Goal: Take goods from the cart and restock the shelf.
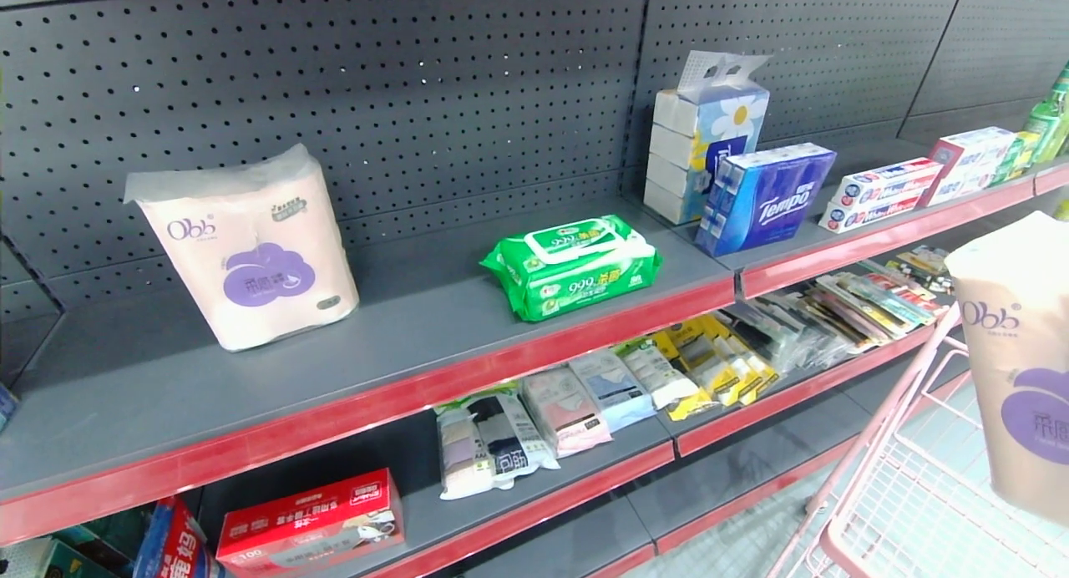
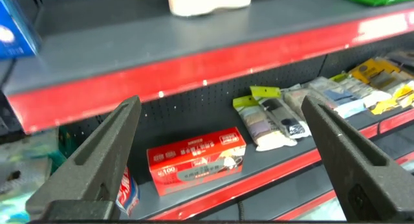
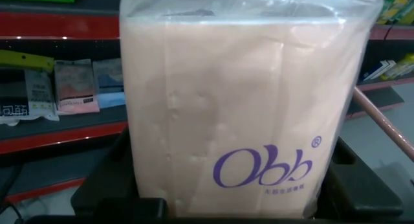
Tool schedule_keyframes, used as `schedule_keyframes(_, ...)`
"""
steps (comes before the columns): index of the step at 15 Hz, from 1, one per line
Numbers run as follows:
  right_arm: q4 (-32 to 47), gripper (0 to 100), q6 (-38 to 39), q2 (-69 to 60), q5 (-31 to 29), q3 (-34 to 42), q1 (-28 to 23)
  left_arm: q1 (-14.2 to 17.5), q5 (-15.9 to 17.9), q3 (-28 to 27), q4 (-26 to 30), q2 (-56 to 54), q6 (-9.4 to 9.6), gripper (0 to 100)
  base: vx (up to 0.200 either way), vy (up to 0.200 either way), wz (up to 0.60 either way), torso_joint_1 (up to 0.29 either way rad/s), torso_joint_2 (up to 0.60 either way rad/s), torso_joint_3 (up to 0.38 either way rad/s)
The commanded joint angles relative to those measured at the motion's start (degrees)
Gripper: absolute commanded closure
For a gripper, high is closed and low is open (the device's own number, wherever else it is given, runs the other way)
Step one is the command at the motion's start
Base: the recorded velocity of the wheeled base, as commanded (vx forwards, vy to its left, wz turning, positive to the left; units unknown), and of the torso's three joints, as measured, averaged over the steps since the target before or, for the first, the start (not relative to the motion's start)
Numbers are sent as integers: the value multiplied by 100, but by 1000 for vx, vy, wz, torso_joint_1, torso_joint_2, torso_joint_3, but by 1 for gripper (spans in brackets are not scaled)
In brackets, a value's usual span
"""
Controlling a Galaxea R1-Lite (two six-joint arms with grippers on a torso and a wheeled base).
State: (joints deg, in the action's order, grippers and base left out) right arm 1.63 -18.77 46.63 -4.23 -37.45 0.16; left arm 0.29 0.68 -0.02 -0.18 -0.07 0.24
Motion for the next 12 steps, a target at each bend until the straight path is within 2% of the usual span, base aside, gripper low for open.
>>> schedule_keyframes(1, 4, 100, -4, 30, 1, -8, 2, 6, 2, 2, 1, 7, 2, 0, 0, 0, 0, 222, -456, -251)
schedule_keyframes(12, -14, 100, -12, 118, 1, -26, 2, 6, 2, 2, 1, 7, 2, 0, 0, 0, 0, 176, -370, -200)
